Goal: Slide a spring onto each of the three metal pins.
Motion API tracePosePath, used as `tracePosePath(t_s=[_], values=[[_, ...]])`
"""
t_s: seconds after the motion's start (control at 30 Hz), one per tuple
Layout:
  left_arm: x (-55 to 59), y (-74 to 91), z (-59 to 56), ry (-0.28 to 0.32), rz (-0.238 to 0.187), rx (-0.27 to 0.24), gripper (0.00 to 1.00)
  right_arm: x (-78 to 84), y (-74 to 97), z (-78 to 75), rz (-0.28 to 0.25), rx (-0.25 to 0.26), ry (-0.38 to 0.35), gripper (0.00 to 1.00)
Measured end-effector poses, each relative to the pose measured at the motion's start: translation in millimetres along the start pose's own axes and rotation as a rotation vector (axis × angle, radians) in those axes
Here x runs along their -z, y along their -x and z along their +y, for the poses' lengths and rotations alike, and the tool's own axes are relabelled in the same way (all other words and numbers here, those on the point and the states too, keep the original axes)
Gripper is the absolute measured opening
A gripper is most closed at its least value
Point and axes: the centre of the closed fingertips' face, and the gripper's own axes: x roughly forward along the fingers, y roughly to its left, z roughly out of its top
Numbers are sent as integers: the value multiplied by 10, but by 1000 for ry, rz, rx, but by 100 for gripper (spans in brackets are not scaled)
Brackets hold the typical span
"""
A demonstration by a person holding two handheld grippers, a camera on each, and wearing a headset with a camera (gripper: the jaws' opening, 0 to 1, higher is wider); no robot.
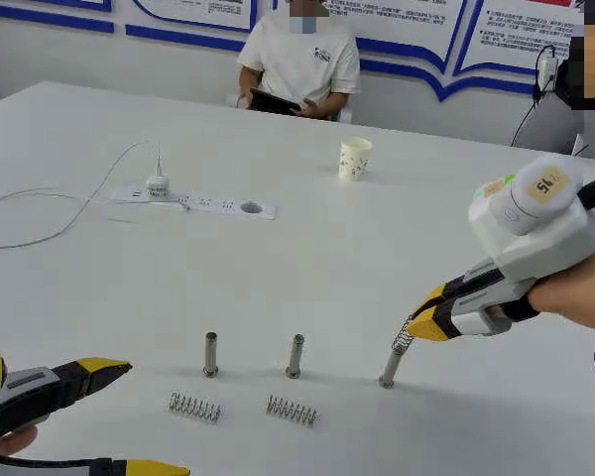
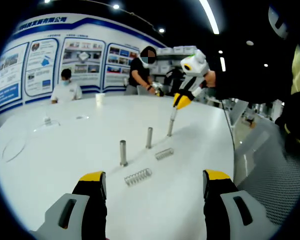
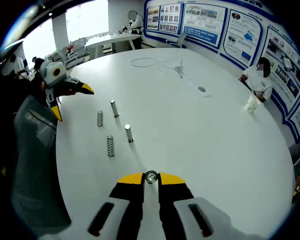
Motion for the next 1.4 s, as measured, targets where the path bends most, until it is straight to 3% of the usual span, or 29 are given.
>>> tracePosePath(t_s=[0.4,1.4], values=[[6,0,3,2,2,-2,80,76,-150,-25,58,-11,-7,12],[16,0,1,6,3,-2,80,308,-442,-38,116,-15,-60,12]])
